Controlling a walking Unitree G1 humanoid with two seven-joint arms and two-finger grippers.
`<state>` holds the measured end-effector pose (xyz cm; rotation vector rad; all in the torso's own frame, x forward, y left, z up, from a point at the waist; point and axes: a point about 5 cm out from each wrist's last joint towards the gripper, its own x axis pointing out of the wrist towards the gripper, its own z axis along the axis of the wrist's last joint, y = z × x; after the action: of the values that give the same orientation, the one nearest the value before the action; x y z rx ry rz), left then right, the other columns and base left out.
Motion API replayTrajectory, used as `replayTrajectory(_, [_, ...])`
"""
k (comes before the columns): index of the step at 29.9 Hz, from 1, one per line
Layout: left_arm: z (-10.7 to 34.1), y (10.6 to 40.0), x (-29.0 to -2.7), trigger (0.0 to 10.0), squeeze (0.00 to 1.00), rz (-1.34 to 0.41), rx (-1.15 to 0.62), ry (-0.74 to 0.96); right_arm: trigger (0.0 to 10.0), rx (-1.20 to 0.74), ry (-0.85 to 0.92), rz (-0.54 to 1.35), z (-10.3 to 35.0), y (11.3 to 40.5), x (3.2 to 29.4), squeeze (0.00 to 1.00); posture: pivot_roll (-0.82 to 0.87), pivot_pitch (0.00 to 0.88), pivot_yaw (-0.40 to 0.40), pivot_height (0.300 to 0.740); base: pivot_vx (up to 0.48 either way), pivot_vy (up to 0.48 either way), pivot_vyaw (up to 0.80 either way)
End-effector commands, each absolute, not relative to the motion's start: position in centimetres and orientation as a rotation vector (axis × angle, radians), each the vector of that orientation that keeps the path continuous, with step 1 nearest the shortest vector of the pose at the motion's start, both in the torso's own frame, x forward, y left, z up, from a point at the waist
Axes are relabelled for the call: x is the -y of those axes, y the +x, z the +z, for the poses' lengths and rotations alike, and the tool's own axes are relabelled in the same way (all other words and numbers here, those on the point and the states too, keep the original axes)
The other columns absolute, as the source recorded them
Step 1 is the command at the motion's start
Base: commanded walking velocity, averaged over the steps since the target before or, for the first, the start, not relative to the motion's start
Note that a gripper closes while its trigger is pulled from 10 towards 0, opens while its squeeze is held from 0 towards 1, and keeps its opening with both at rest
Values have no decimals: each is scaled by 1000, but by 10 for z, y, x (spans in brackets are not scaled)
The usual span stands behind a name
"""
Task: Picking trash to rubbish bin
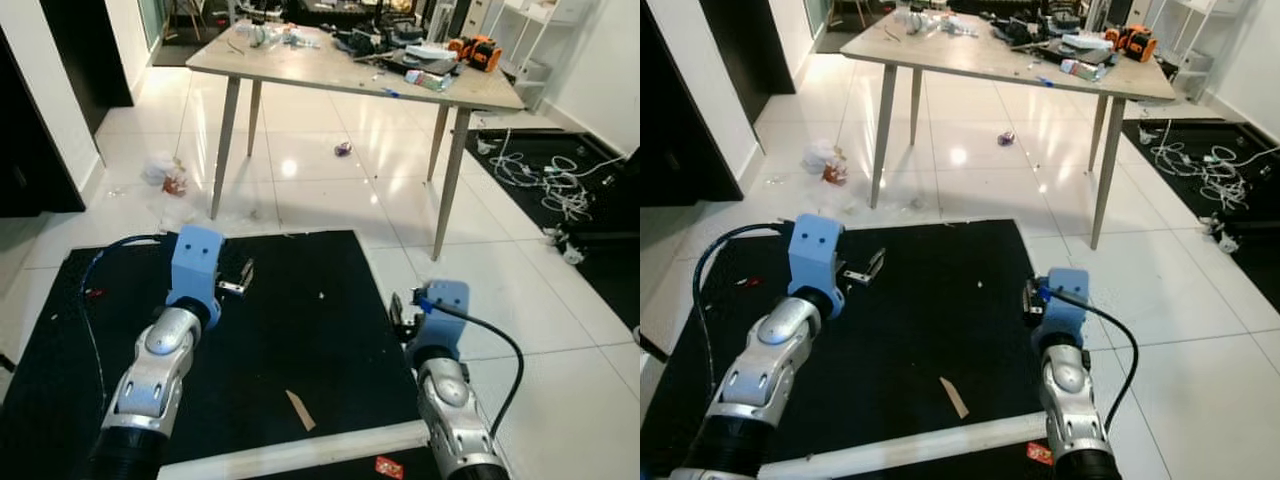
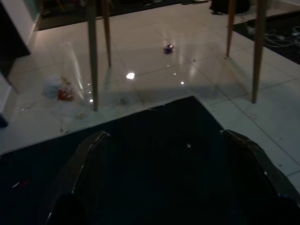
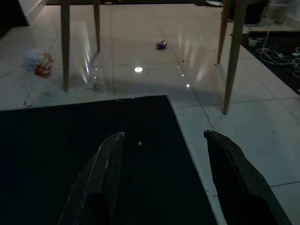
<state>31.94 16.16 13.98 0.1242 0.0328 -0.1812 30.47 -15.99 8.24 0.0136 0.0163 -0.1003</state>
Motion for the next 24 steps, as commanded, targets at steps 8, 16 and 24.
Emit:
replayTrajectory(8, [145, 316, -153, 10000, 0, -241, 6, 55, 10000, -45, 21, -105, 78, 303, 162, 0, 34, 95, -6, 740, 68, 0, 0])
replayTrajectory(16, [146, 317, -153, 10000, 0, -243, 7, 50, 10000, -43, 25, -99, 78, 303, 161, 0, 33, 97, -5, 740, 298, 0, 0])
replayTrajectory(24, [146, 317, -153, 10000, 0, -248, 8, 54, 10000, -25, 15, -102, 82, 302, 162, 0, 28, 99, -2, 740, 299, 0, 0])
